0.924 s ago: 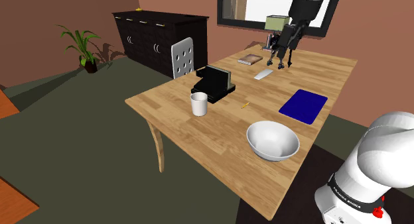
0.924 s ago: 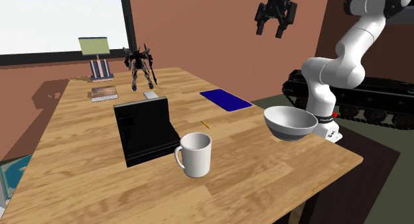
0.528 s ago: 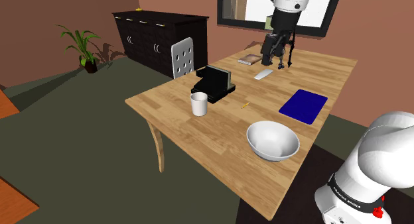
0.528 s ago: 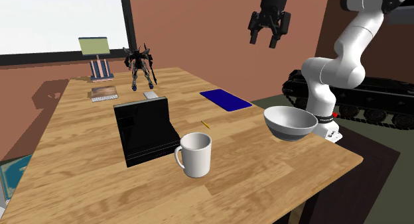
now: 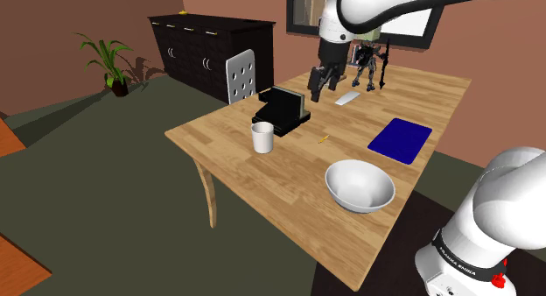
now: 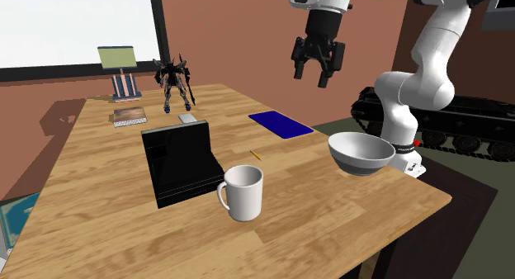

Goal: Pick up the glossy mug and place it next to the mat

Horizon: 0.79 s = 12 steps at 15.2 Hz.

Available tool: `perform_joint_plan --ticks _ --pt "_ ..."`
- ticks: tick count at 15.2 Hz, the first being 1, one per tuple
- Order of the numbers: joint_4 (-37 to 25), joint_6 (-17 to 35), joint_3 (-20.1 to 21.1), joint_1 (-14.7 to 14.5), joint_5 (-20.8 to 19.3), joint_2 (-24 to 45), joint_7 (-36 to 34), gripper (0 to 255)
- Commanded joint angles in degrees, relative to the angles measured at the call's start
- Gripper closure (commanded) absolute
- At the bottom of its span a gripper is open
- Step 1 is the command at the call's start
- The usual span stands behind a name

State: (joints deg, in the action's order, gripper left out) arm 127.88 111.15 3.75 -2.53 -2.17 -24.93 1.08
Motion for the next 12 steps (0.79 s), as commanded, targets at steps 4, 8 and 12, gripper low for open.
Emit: perform_joint_plan --ticks 4,8,12 --pt "-3.8 5.7 1.9 -0.6 -0.4 10.0 -2.3 0" --pt "-8.1 9.0 3.2 -1.1 -1.4 18.2 -4.3 0" --pt "-13.6 11.3 4.3 -1.9 -2.8 26.7 -6.3 0"
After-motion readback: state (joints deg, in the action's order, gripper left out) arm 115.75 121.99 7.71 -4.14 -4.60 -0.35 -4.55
